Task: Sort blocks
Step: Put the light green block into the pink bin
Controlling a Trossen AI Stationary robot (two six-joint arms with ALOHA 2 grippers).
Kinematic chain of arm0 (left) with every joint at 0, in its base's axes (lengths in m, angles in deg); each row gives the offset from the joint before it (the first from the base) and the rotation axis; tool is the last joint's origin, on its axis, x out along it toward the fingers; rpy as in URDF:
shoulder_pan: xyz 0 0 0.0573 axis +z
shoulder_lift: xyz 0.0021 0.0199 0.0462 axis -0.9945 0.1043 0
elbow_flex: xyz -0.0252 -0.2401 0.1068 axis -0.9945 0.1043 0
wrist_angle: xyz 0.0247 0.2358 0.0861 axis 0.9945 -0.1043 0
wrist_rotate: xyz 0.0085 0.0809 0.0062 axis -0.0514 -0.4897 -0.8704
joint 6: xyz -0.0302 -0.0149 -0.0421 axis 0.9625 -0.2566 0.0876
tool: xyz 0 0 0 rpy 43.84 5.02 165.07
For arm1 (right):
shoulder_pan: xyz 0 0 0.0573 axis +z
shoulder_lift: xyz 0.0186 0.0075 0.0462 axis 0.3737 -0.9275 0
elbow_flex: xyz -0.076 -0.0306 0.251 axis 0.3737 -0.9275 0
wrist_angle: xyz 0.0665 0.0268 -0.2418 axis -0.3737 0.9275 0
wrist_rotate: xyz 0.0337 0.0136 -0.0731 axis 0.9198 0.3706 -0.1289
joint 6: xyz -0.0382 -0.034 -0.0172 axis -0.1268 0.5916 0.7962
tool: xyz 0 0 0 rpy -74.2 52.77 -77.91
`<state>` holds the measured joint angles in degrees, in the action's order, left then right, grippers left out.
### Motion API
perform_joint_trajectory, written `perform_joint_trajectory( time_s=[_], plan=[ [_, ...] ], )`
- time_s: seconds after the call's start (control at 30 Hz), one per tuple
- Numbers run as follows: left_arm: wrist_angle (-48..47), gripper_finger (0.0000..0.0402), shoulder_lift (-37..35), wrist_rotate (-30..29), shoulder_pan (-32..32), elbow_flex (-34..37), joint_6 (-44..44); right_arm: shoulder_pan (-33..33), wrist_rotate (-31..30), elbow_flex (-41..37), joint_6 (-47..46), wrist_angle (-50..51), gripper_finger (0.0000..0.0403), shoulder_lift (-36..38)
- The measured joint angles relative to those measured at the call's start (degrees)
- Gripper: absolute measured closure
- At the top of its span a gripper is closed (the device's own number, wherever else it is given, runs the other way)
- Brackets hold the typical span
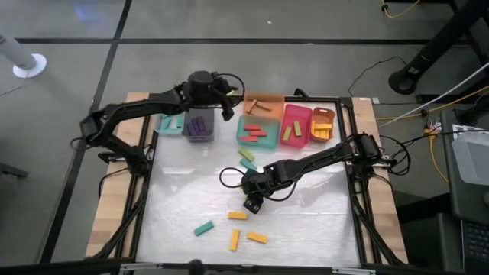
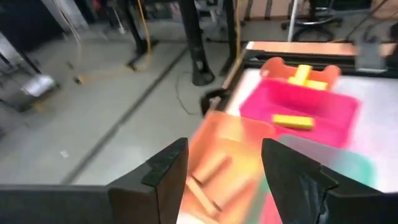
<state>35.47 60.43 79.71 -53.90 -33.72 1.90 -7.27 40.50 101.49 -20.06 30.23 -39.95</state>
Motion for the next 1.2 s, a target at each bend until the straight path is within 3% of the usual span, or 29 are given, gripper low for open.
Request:
perform_joint_trajectory(
  time_s=[0.37,0.57,0.97,1.2],
  plan=[
    [-24.7,0.0214,-9.1,4.4,-7.6,0.0,14.1,0.1,-2.8,0.0,0.6,0.7,0.0198,-4.6],
    [-30.7,0.0214,-9.6,5.8,-11.7,0.1,15.3,1.3,-1.4,0.0,0.2,-2.0,0.0198,-5.6],
    [-38.7,0.0214,-9.6,8.8,-20.4,0.0,14.2,4.9,-9.1,0.1,-1.1,-4.3,0.0198,-9.6],
    [-42.6,0.0214,-9.6,9.6,-28.1,0.1,15.9,4.9,-9.3,0.3,-1.3,-3.5,0.0223,-12.2]
  ],
)
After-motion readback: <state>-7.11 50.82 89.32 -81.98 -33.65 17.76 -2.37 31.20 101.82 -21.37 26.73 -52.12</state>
